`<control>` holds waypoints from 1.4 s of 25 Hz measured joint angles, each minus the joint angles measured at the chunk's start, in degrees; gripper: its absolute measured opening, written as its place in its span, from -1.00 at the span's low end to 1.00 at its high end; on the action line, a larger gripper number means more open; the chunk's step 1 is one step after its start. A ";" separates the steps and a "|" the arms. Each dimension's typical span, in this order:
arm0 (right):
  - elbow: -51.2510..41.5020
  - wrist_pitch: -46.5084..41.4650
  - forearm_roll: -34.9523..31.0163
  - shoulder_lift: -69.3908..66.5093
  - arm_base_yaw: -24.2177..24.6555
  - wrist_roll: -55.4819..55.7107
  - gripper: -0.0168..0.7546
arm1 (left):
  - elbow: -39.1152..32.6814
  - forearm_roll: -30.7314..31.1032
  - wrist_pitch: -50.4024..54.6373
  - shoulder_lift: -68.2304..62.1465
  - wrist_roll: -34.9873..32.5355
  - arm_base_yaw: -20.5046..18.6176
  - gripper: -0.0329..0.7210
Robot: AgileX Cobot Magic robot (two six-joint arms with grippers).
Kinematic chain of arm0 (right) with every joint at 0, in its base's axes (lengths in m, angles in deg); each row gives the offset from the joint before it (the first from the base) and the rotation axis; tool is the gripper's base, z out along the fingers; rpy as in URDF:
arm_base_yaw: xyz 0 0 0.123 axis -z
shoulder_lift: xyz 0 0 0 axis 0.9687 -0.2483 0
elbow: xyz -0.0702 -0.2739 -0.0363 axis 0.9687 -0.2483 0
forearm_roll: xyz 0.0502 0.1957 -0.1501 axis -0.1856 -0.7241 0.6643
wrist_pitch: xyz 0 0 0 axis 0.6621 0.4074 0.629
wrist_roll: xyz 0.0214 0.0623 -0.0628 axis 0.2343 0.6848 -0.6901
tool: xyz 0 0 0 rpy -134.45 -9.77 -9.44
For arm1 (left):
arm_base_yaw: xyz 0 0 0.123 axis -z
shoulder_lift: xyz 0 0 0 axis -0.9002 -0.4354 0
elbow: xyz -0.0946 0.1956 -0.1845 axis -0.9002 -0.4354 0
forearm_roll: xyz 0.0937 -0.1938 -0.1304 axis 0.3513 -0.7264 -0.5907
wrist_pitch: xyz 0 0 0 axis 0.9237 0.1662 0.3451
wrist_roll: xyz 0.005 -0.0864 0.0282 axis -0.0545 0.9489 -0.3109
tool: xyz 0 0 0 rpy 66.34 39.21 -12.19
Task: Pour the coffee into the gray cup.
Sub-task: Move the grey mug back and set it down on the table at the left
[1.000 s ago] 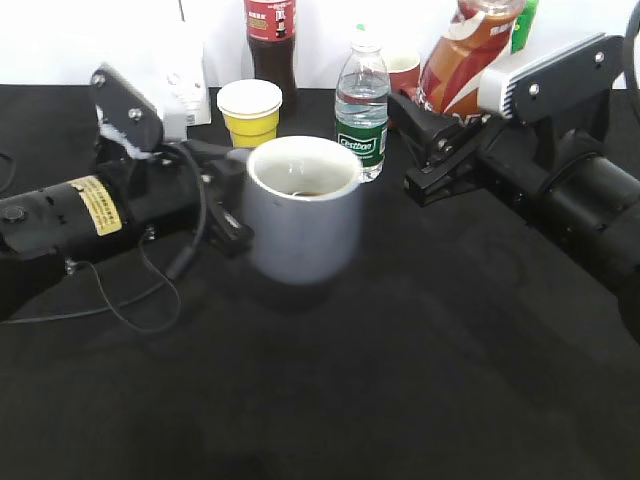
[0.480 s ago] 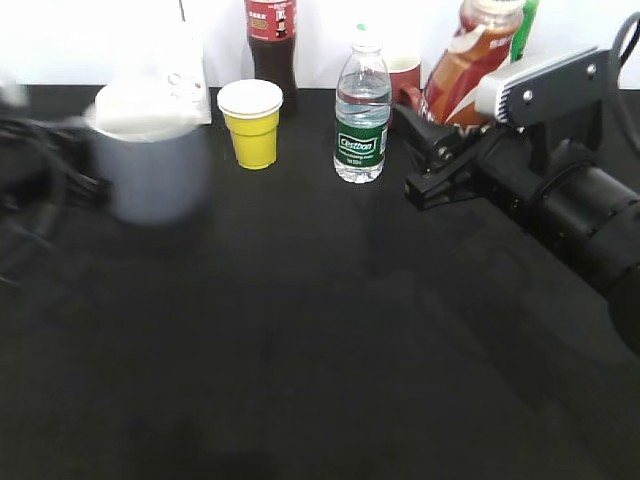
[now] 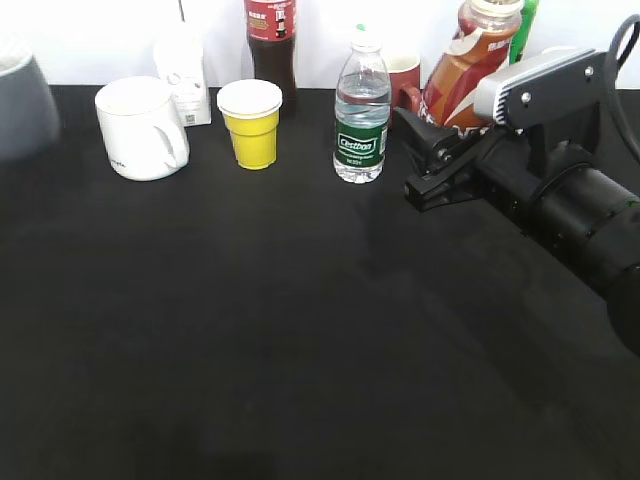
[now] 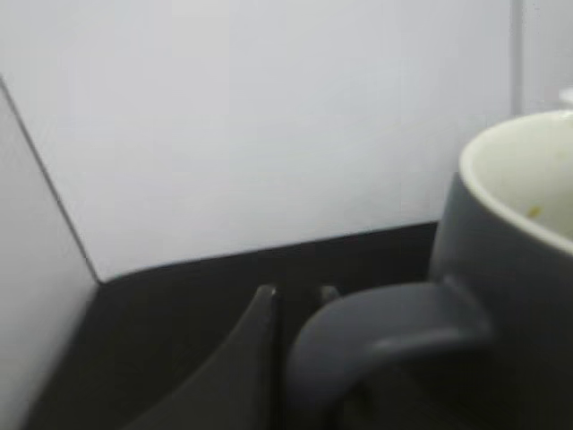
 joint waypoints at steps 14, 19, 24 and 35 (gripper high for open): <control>0.00 -2.14 -2.59 -0.03 0.00 -0.06 0.41 | 32.60 -5.45 0.16 -32.01 -2.37 2.48 -0.74; 0.00 -2.14 -2.60 -0.03 0.00 -0.10 0.41 | 41.24 -5.48 3.83 -37.35 -2.42 4.87 -0.74; 0.00 -2.21 -2.65 -0.03 0.00 -0.17 0.41 | 44.25 -5.92 5.42 -39.70 -1.91 5.70 -0.74; 0.00 -2.21 -2.76 -0.03 0.00 -0.89 0.41 | 33.44 -7.15 2.32 -33.64 1.06 6.04 -0.09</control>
